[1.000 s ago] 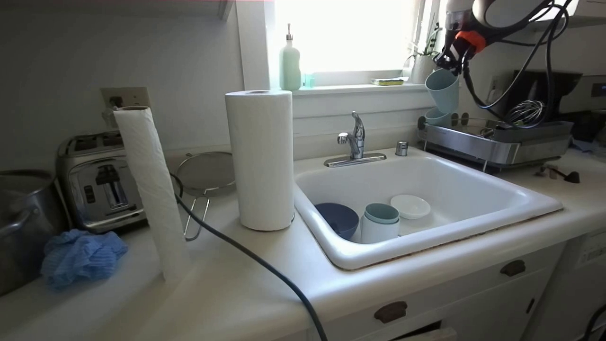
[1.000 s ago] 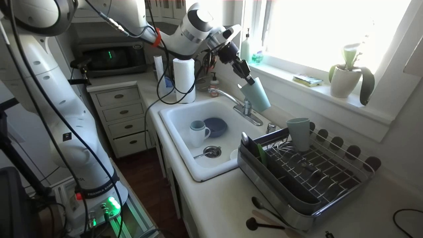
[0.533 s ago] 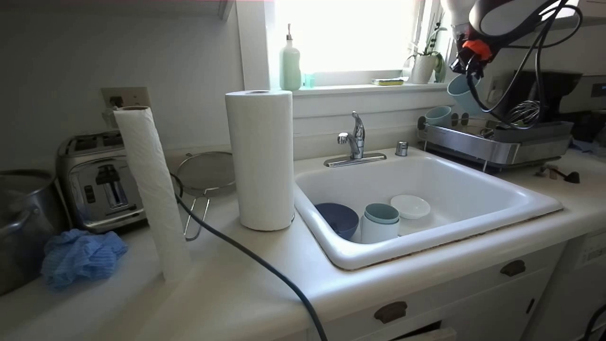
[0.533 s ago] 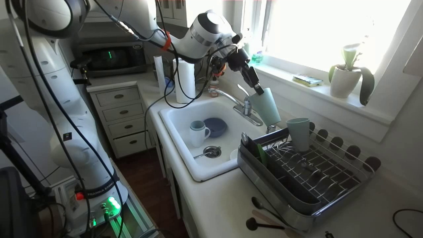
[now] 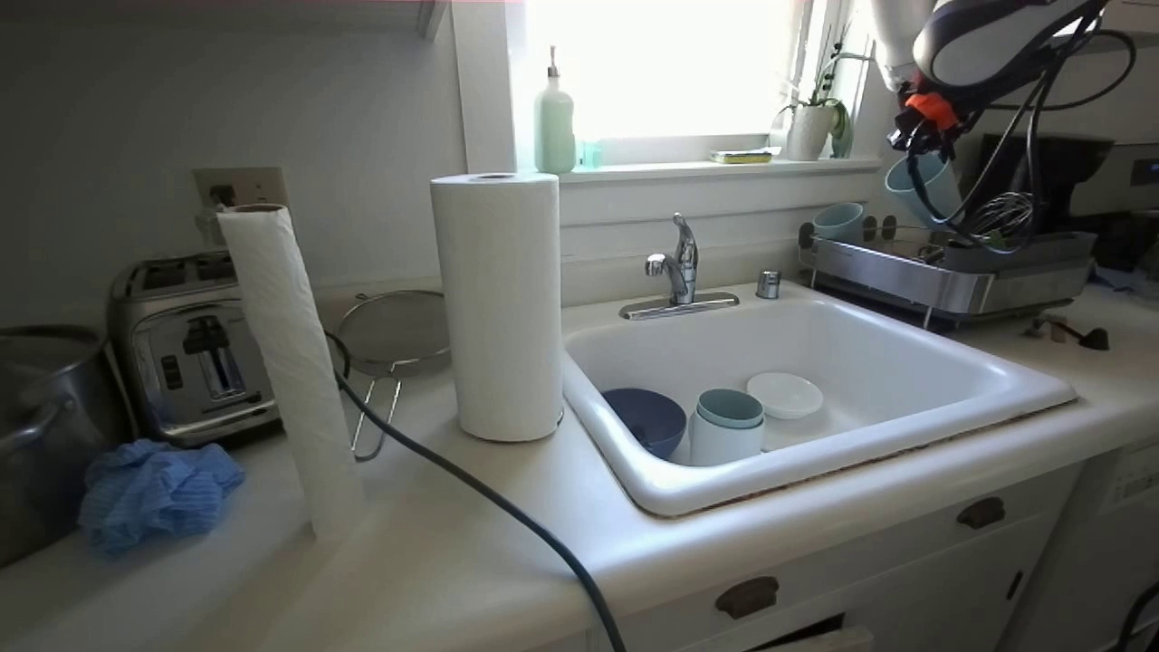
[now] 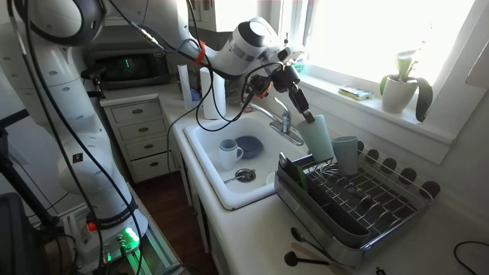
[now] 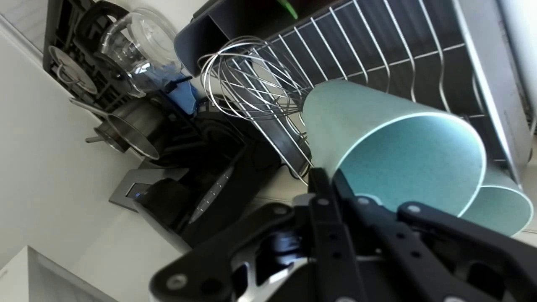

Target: Remove one grey cup from the sink and put it in the drying rack on the right

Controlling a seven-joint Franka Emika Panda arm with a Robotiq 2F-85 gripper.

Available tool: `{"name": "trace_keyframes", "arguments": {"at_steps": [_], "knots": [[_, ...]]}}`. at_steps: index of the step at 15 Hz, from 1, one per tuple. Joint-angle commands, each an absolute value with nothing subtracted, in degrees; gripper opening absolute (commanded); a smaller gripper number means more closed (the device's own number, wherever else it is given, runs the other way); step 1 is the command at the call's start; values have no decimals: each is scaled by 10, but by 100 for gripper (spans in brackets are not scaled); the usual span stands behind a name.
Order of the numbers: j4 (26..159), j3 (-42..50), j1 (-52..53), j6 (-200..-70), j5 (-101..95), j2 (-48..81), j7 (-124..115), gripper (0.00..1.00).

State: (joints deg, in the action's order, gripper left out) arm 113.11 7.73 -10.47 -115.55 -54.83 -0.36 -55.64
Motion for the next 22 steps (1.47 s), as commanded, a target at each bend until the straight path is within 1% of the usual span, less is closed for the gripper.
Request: {"name": "trace_keyframes", "arguments": {"at_steps": [1,3,9,22], "knots": [[1131,95,-109,-1213,-595,21,-604,1],[1130,103,-109,-1245,-616,40,-627,1],[1125,113,-107,-1266,-635,92,-662,1],[1115,133,-110,-1313,-704,130,-711,1]]}}
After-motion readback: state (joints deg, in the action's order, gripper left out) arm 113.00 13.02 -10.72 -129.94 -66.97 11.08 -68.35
